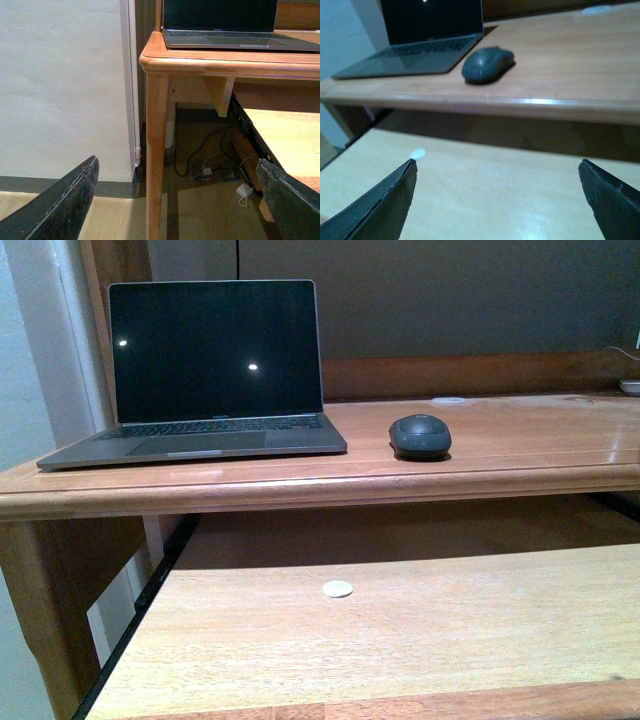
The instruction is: Place mouse
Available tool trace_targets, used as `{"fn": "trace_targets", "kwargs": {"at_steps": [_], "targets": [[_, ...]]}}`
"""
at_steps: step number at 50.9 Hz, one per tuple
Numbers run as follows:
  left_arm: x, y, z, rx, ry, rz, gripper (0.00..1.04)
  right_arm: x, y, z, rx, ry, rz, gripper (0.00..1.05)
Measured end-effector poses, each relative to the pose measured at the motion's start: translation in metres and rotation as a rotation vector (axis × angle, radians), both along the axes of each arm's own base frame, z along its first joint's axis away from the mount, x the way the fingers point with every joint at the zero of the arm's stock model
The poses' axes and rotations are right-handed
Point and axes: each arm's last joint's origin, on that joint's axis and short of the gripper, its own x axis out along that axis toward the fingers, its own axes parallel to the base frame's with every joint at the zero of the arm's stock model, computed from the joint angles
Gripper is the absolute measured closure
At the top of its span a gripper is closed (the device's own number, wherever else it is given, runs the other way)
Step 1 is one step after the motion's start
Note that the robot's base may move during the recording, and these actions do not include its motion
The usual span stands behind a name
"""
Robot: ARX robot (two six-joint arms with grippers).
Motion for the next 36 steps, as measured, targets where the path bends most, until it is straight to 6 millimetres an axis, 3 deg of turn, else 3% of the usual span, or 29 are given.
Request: {"fn": "trace_targets", "kwargs": {"at_steps": [8, 16, 23, 36], "targets": [[0.000, 0.000, 0.000, 0.000, 0.000, 0.000, 0.08, -0.037, -0.042, -0.046, -0.010, 0.054, 0.080, 0.07], [0.000, 0.000, 0.000, 0.000, 0.000, 0.000, 0.08, -0.059, -0.062, -0.074, -0.033, 0.098, 0.172, 0.07], [0.000, 0.000, 0.000, 0.000, 0.000, 0.000, 0.08, -0.057, -0.057, -0.087, -0.104, 0.113, 0.167, 0.07], [0.000, 0.000, 0.000, 0.000, 0.000, 0.000, 0.08, -0.031, -0.014, -0.103, -0.205, 0.075, 0.138, 0.07]]}}
